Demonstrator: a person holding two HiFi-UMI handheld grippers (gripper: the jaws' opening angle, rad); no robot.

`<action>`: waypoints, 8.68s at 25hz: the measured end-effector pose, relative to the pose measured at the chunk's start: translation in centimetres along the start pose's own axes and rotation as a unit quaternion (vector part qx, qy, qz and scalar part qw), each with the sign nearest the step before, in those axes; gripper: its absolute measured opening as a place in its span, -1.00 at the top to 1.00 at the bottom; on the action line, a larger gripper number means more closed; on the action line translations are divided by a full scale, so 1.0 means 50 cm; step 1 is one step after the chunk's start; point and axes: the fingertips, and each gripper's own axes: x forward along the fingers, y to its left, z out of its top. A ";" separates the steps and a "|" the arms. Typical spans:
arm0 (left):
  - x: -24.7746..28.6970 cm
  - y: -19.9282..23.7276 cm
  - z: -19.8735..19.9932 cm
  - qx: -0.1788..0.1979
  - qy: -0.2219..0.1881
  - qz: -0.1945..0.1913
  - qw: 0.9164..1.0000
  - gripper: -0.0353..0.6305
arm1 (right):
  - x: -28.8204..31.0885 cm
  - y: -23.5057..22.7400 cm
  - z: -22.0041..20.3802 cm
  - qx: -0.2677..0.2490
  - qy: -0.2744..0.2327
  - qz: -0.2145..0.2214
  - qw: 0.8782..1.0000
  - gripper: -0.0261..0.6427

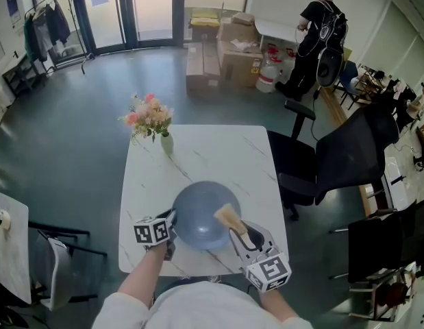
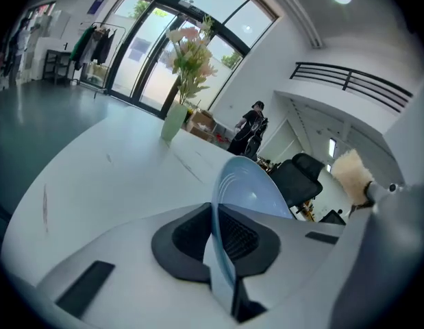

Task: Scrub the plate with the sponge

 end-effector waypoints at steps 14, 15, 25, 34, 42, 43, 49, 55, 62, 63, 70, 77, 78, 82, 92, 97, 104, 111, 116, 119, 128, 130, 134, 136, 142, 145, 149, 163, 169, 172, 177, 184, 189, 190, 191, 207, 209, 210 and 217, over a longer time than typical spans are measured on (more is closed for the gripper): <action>-0.220 -0.126 0.165 0.042 -0.172 -0.032 0.984 0.77 | 0.036 0.080 0.111 -0.129 -0.046 0.043 0.990 0.56; -0.230 -0.133 0.170 0.045 -0.178 -0.034 0.982 0.77 | 0.038 0.085 0.113 -0.129 -0.047 0.045 0.990 0.56; -0.290 -0.184 0.203 0.092 -0.221 -0.038 0.970 0.77 | 0.051 0.149 0.108 -0.203 -0.025 0.070 0.976 0.56; -0.295 -0.188 0.196 0.100 -0.229 -0.037 0.968 0.77 | 0.059 0.070 0.111 -0.231 0.011 -0.001 0.973 0.56; -0.299 -0.168 0.208 0.086 -0.239 -0.028 0.967 0.77 | 0.040 0.145 0.041 -0.212 0.047 0.062 0.974 0.56; -0.296 -0.169 0.207 0.087 -0.238 -0.030 0.967 0.77 | 0.049 0.161 0.041 -0.214 0.043 0.071 0.973 0.56; -0.277 -0.191 0.187 0.106 -0.218 -0.041 0.969 0.77 | 0.103 0.172 0.090 -0.244 0.017 0.069 0.967 0.56; -0.269 -0.194 0.182 0.106 -0.214 -0.045 0.970 0.77 | 0.095 0.072 0.119 -0.236 0.017 0.000 0.972 0.56; -0.275 -0.159 0.205 0.088 -0.227 -0.031 0.969 0.77 | 0.038 0.046 0.042 -0.195 0.056 -0.003 0.979 0.56; -0.275 -0.155 0.208 0.086 -0.228 -0.030 0.969 0.77 | 0.034 0.060 0.026 -0.190 0.063 0.007 0.980 0.56; -0.256 -0.162 0.188 0.099 -0.212 -0.030 0.972 0.77 | 0.082 0.179 0.004 -0.203 0.053 0.081 0.974 0.56; -0.239 -0.191 0.150 0.124 -0.186 -0.041 0.974 0.77 | 0.142 0.172 0.073 -0.247 0.023 0.075 0.966 0.56; -0.239 -0.192 0.148 0.127 -0.184 -0.041 0.974 0.76 | 0.147 0.154 0.086 -0.247 0.019 0.064 0.967 0.56; -0.243 -0.191 0.143 0.124 -0.184 -0.041 0.974 0.76 | 0.138 0.063 0.117 -0.239 0.022 0.007 0.971 0.56; -0.243 -0.155 0.172 0.104 -0.202 -0.021 0.974 0.76 | 0.069 -0.054 0.025 -0.190 0.103 -0.057 0.975 0.56; -0.237 -0.142 0.195 0.100 -0.212 -0.012 0.972 0.76 | 0.049 -0.044 -0.045 -0.167 0.143 -0.042 0.975 0.56; -0.231 -0.130 0.220 0.092 -0.226 -0.006 0.970 0.76 | 0.039 0.043 -0.113 -0.140 0.171 0.019 0.975 0.56; -0.212 -0.121 0.205 0.069 -0.221 -0.009 0.973 0.76 | 0.059 0.142 -0.125 -0.146 0.170 0.083 0.971 0.56; -0.180 -0.100 0.190 0.038 -0.210 -0.022 0.977 0.76 | 0.062 0.138 -0.123 -0.138 0.164 0.083 0.973 0.56; -0.160 -0.090 0.183 0.026 -0.198 -0.024 0.980 0.76 | 0.059 0.128 -0.119 -0.134 0.160 0.075 0.975 0.56; -0.094 -0.052 0.120 -0.002 -0.142 -0.010 0.990 0.76 | 0.056 0.121 -0.126 -0.117 0.163 0.071 0.977 0.56; -0.080 -0.043 0.105 -0.011 -0.131 -0.007 0.991 0.76 | 0.055 0.116 -0.127 -0.115 0.164 0.069 0.977 0.56; -0.054 -0.020 0.087 -0.018 -0.111 0.004 0.994 0.76 | 0.051 0.106 -0.132 -0.107 0.166 0.063 0.978 0.56; -0.039 -0.007 0.077 -0.021 -0.098 0.012 0.995 0.76 | 0.050 0.103 -0.134 -0.106 0.168 0.060 0.978 0.56; -0.003 0.022 0.044 -0.036 -0.065 0.027 0.997 0.76 | 0.041 0.090 -0.149 -0.102 0.181 0.051 0.977 0.56; 0.017 0.032 0.031 -0.040 -0.054 0.030 0.997 0.76 | 0.036 0.085 -0.159 -0.095 0.186 0.048 0.977 0.56; 0.043 0.037 0.011 -0.053 -0.037 0.037 0.997 0.76 | 0.029 0.079 -0.166 -0.089 0.191 0.041 0.977 0.56; 0.084 0.058 -0.043 -0.088 -0.001 0.058 0.994 0.76 | -0.006 0.061 -0.182 -0.073 0.200 0.018 0.977 0.56; 0.090 0.058 -0.072 -0.093 0.011 0.061 0.994 0.76 | -0.013 0.060 -0.189 -0.070 0.201 0.013 0.977 0.56; 0.090 0.058 -0.083 -0.094 0.021 0.063 0.993 0.76 | -0.013 0.063 -0.185 -0.068 0.199 0.011 0.978 0.56; 0.089 0.059 -0.095 -0.099 0.028 0.059 0.993 0.76 | -0.014 0.067 -0.181 -0.068 0.196 0.012 0.978 0.56; 0.087 0.054 -0.097 -0.102 0.021 0.051 0.993 0.73 | -0.019 0.070 -0.182 -0.068 0.195 0.011 0.978 0.56; 0.083 0.049 -0.092 -0.101 0.013 0.037 0.994 0.33 | -0.016 0.075 -0.179 -0.067 0.191 0.014 0.979 0.56; 0.079 0.047 -0.090 -0.096 0.011 0.034 0.995 0.31 | -0.016 0.077 -0.177 -0.067 0.189 0.014 0.980 0.56; 0.072 0.045 -0.088 -0.086 0.009 0.031 0.996 0.28 | -0.017 0.078 -0.175 -0.067 0.187 0.014 0.980 0.56; -0.115 -0.090 0.016 0.130 -0.095 -0.079 0.984 0.26 | -0.001 0.062 -0.148 -0.057 0.154 -0.021 0.986 0.56; -0.134 -0.118 0.029 0.154 -0.104 -0.093 0.978 0.26 | -0.001 0.058 -0.142 -0.056 0.149 -0.025 0.987 0.56; -0.142 -0.132 0.035 0.164 -0.108 -0.099 0.975 0.26 | -0.001 0.056 -0.140 -0.055 0.147 -0.027 0.987 0.56; -0.197 -0.218 0.055 0.219 -0.140 -0.132 0.957 0.26 | -0.013 0.044 -0.135 -0.051 0.139 -0.035 0.988 0.56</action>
